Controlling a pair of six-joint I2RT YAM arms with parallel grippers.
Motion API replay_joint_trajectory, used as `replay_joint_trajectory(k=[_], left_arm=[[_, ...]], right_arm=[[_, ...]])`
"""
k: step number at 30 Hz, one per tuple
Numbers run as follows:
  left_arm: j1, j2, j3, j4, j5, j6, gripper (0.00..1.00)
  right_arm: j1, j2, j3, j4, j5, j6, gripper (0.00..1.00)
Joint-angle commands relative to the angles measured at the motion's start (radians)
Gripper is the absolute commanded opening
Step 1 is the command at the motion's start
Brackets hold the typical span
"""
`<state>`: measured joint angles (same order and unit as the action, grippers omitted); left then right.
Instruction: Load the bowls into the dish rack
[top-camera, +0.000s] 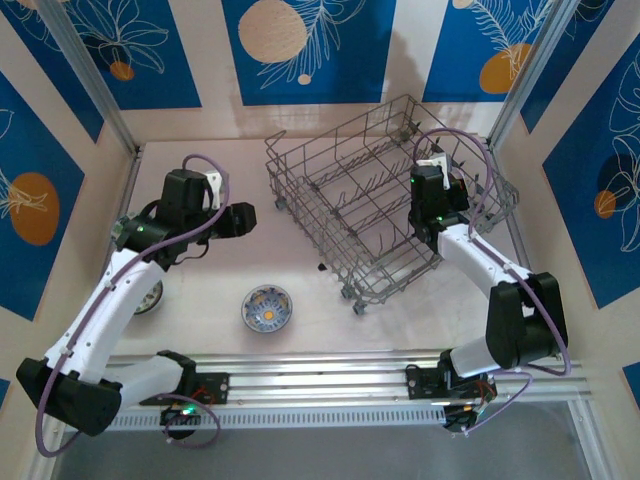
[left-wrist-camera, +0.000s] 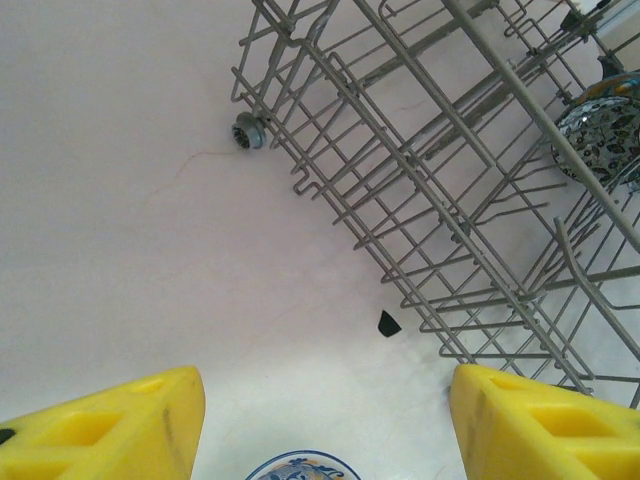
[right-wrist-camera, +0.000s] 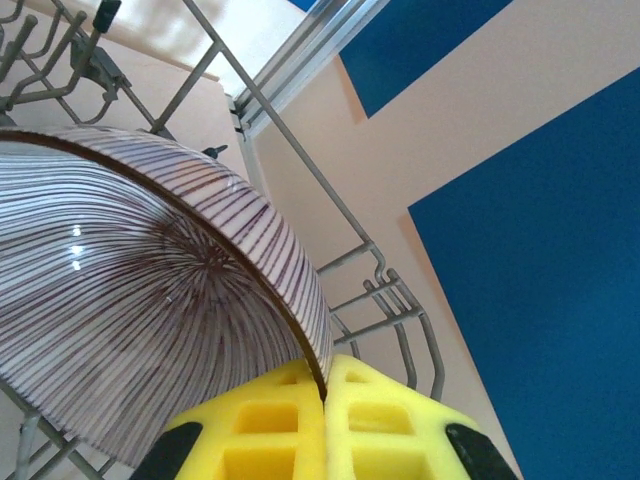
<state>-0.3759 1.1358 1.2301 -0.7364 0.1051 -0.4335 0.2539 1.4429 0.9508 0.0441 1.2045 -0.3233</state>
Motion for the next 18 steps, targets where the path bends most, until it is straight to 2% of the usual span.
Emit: replay_joint_trajectory(k=[1,18], left_arm=[[0.017,-0.019,-0.009,0.027,0.04,0.034,0.66],[0.032,-0.051,-0.046,0.045,0.076,0.031,0.66]], right_arm=[[0.004,0.017,0.02,0.039,0.07,0.026,0.0],[0.07,0.156,0.157,-0.239,0.147,0.215,0.0]])
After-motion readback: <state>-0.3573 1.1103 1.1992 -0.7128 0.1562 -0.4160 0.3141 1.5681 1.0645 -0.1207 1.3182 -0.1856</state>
